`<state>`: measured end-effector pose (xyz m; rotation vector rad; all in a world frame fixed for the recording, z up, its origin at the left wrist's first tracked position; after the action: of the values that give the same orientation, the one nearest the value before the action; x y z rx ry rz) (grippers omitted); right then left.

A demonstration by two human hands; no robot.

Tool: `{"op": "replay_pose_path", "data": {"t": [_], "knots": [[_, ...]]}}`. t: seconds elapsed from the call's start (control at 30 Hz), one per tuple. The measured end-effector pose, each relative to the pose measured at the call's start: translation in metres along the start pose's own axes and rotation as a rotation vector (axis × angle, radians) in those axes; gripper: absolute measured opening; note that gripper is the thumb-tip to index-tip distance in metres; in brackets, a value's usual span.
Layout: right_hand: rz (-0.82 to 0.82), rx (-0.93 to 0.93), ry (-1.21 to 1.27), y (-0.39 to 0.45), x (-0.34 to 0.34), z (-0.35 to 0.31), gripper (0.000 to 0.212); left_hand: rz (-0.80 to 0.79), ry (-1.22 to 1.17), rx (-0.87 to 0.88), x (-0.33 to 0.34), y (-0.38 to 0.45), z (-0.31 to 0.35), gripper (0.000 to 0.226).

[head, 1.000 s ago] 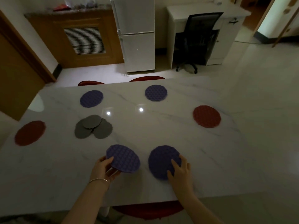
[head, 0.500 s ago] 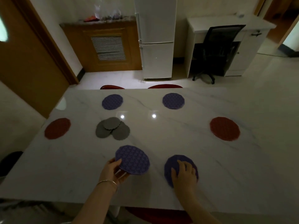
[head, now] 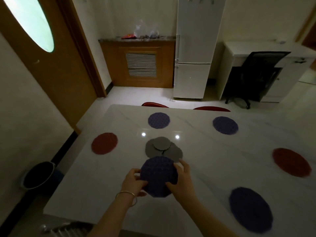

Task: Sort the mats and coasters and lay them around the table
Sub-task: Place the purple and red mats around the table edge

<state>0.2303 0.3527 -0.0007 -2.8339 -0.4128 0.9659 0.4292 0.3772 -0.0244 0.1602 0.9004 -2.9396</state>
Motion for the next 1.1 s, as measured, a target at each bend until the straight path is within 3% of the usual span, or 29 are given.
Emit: {"op": "replay_pose_path", "data": {"t": [0.17,0.33,0.5,0.63,0.73,0.93,1.1], "knots": [[0.088,0.088,0.0,0.001,0.054,-0.016,0.069,-0.118,0.466,0.154,-0.029,0.026,0.005,0.076],[0.098,0.264,-0.001,-0.005,0.076,0.002,0.072,-0.268,0.69,0.12,-0.026,0.039,-0.011,0.09],[0.03,0.357,-0.032,0.001,0.097,0.027,0.076,-0.274,0.671,0.101,-0.021,0.05,-0.032,0.087],[0.01,0.339,-0.082,0.008,0.117,0.039,0.076,-0.216,0.675,0.098,-0.025,0.054,-0.049,0.068],[-0.013,0.321,-0.204,0.007,0.132,0.045,0.074,-0.225,0.707,0.058,-0.028,0.058,-0.065,0.075],[-0.159,0.372,-0.507,0.005,0.152,0.061,0.082,-0.176,1.197,0.234,-0.024,0.053,-0.072,0.077],[-0.2,0.318,-0.632,0.0,0.156,0.063,0.079,-0.353,1.458,0.344,-0.007,0.049,-0.085,0.068]]}}
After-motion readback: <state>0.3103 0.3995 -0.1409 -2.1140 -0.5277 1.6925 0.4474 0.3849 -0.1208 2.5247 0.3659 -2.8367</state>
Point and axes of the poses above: each hand's wrist, its own y-axis towards the middle knuckle, its own x-axis out of the palm, z = x × y, the point moved 9 cm from there along y, towards the middle knuckle, and after that the axes turned 9 degrees about -z, right-handed, at the moved point
